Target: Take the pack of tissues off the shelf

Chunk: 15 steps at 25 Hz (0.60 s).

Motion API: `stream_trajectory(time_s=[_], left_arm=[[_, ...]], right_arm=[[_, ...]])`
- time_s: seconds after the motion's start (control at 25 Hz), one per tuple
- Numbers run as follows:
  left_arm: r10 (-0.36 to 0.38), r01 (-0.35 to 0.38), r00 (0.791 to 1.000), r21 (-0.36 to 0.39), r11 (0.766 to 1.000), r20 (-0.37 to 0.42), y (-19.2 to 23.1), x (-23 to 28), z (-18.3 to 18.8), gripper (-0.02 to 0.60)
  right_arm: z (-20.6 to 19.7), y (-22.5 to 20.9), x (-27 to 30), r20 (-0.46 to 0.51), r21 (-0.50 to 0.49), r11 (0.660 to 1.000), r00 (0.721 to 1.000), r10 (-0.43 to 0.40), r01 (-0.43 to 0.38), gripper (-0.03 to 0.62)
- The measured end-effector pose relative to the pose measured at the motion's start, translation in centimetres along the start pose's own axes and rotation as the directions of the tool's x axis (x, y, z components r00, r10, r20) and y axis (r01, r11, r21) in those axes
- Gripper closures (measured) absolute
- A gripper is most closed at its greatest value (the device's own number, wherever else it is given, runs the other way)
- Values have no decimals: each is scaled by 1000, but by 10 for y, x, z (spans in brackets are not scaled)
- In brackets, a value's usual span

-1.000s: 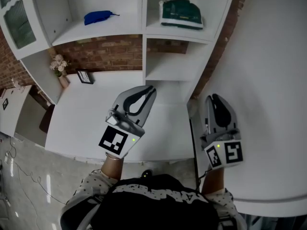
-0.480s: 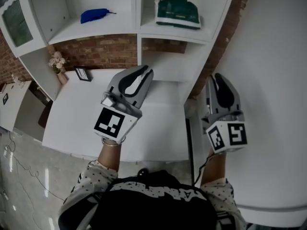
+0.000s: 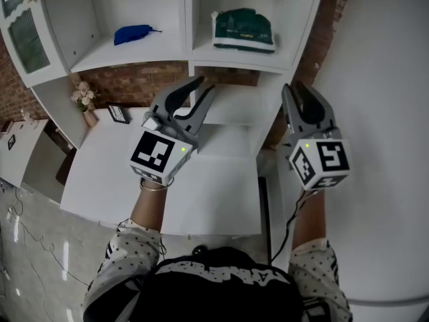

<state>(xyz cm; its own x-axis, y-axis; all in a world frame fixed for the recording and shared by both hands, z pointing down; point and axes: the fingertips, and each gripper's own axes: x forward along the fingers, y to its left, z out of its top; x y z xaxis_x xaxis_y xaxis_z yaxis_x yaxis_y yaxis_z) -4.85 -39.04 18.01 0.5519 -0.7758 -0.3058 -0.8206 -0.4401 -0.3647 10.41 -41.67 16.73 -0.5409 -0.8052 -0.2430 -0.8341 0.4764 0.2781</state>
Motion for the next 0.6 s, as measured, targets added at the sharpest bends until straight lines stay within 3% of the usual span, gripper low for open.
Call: stream_trajectory(time_s=[0.28,0.6], left_arm=[[-1,4,999,53,999,-42,13,23,2,446],[18,-10,990,58,998,-136,40,52,-8,410]], right_arm=[[4,-10,30,-19,10,999,999,41,-41,485],[-3,-23,61,-62,39,997,996,69,-67,460]])
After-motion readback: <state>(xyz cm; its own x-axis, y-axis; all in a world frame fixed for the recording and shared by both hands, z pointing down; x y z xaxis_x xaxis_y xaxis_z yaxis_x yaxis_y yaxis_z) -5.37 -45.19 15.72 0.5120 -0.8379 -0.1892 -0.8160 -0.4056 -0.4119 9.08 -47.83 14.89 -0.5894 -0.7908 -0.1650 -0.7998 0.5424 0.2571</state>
